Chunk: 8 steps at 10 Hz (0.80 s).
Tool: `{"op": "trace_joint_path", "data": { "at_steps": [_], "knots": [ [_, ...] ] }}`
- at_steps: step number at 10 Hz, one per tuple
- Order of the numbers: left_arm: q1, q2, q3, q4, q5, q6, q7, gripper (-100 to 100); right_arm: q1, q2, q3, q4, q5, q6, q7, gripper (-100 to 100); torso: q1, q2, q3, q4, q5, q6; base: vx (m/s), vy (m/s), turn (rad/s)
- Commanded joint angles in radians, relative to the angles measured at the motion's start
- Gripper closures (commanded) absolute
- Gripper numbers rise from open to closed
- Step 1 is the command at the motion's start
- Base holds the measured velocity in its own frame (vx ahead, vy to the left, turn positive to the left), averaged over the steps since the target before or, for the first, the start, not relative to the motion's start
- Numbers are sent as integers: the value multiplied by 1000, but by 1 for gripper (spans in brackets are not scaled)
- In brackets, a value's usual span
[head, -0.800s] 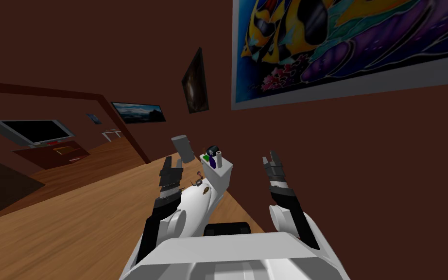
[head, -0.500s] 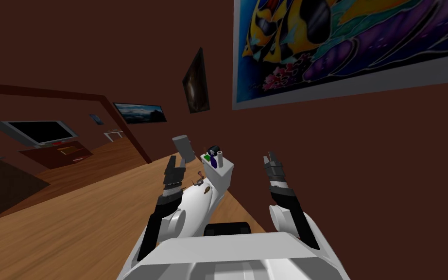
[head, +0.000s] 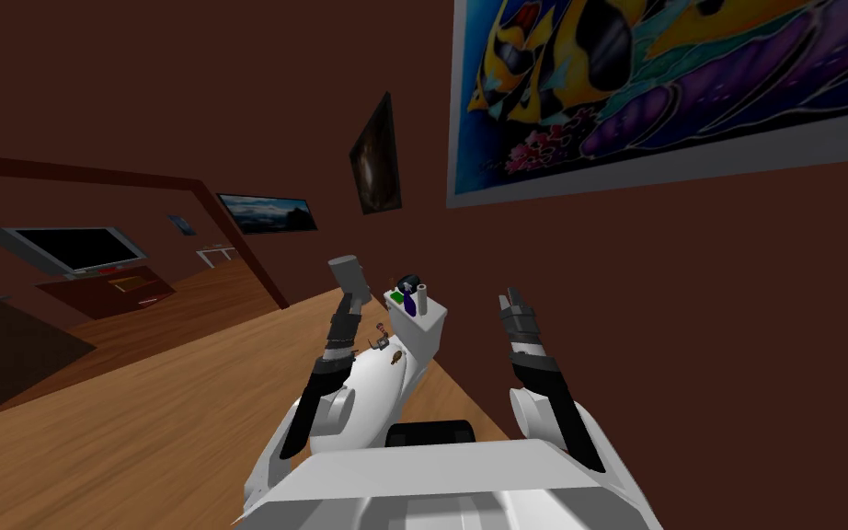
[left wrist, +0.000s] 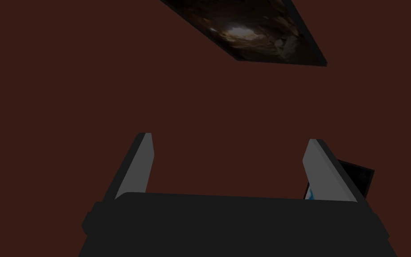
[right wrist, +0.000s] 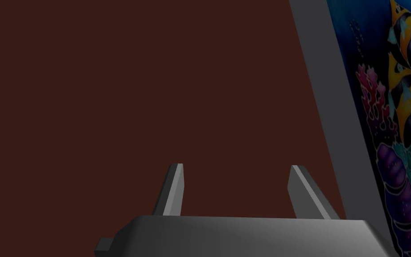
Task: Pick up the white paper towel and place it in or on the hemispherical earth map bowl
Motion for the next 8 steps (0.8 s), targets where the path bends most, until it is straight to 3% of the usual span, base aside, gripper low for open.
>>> {"op": "trace_joint_path", "data": {
  "at_steps": [1,3,8],
  "knots": [
    [-46,27,-13,50,-26,-4,-17,-100,0,0,0,0,0,0,0,0,0,0,0,0,0,0,-30,30,-44],
    [-81,45,-21,99,-45,-8,-29,-100,0,0,0,0,0,0,0,0,-1,0,0,0,0,0,-13,15,-38],
    [-81,45,-21,99,-45,-8,-29,-100,0,0,0,0,0,0,0,0,-2,-1,0,0,0,0,-11,10,-4]
  ]
}}
